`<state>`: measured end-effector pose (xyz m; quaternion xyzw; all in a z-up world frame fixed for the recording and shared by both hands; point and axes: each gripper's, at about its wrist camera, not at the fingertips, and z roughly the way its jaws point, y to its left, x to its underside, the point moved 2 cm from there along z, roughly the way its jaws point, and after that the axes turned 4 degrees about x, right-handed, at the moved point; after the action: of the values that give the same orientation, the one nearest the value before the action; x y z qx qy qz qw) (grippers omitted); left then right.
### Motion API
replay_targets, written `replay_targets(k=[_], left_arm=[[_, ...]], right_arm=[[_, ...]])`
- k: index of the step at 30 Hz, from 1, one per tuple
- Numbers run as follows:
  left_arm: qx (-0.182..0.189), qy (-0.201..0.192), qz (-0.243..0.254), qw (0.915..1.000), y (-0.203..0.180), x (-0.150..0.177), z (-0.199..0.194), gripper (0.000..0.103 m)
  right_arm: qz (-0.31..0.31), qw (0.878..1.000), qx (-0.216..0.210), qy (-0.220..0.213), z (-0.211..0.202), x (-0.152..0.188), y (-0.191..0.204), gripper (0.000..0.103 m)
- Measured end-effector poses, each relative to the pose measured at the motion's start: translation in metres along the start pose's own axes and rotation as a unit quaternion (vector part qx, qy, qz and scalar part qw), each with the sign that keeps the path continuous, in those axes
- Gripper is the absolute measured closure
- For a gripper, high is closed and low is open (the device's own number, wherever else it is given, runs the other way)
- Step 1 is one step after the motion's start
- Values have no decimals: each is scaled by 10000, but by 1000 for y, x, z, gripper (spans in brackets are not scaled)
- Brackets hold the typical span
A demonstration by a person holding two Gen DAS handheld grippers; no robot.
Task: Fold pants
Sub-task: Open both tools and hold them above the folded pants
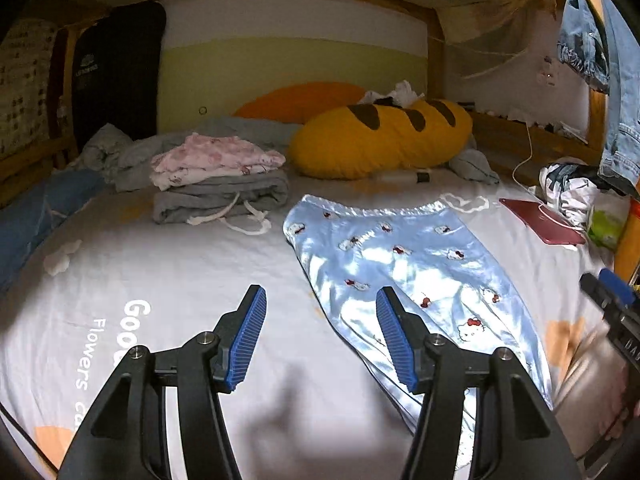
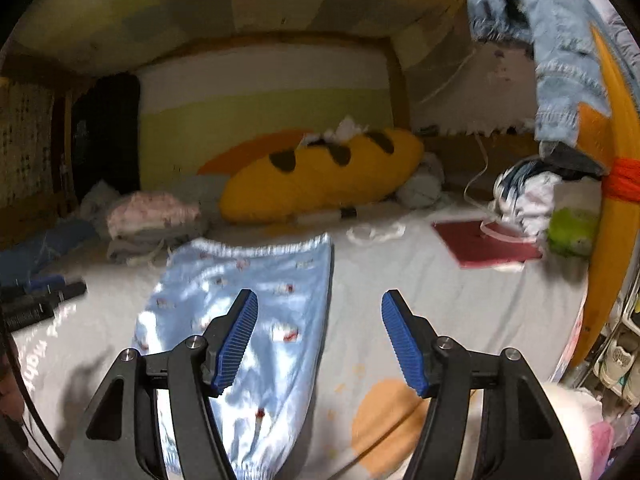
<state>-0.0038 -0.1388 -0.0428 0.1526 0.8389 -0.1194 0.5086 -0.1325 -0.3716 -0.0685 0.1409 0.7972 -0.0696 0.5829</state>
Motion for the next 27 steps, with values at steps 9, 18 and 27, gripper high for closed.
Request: replay_targets(k=[9,18,27], left_arm=[[-148,-127,-4,9998,8,11,-7,33],[-368,-340,-127,9987,17,17,0,3],[-382,-178,-133,9990,17,27,8,3]], right_arm=[[173,9994,249,168,12,4,-6,34],[108,9990,332,282,23,6,-3,15],[126,9987,287,410,30,10,-5,4]])
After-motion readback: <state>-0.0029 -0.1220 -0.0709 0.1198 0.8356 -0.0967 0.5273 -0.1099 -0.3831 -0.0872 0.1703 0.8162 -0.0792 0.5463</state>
